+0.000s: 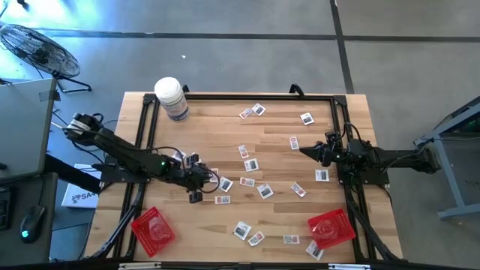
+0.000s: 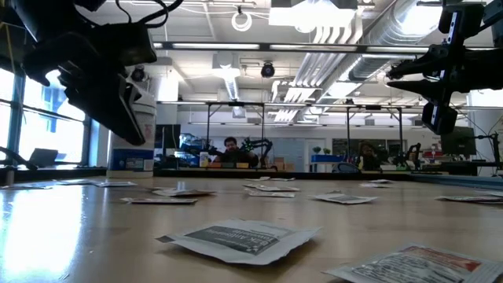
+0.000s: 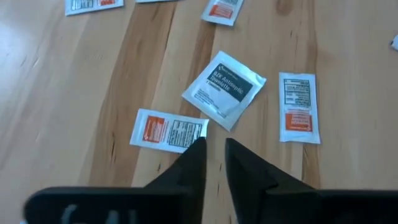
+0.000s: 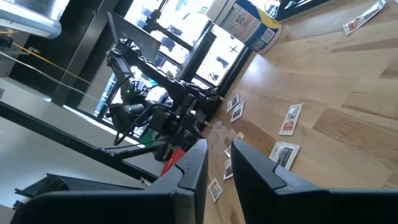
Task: Pick & Place First Aid Supplies
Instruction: Put the ointment pack into the left red bin
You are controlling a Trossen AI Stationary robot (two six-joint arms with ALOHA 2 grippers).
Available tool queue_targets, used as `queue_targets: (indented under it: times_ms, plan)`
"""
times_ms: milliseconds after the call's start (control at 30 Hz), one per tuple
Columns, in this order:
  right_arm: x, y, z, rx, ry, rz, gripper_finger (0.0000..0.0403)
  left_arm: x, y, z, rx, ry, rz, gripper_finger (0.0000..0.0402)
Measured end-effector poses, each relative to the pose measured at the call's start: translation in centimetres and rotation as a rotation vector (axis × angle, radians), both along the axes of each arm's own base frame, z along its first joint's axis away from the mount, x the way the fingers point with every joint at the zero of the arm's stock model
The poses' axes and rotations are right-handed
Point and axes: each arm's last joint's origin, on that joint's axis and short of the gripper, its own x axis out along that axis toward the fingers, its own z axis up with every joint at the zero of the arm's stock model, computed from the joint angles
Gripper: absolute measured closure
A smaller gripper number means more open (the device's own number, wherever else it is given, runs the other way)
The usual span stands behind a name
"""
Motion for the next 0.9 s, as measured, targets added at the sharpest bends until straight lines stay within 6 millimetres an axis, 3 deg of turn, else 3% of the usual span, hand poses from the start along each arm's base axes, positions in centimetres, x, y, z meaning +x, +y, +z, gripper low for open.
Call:
queue_targets:
  times_ms: [267, 900]
  plan:
    - [0.0, 0.0, 0.0, 0.0, 0.0, 0.0, 0.0339, 0.9, 0.0, -2.4, 0.131, 0.102, -0.139, 0.0286]
    - [0.0, 0.0, 0.0, 0.0, -0.001, 0.0, 0.0339, 1.9, 0.5, -3.9, 0.217, 0.143, -0.206, 0.0284]
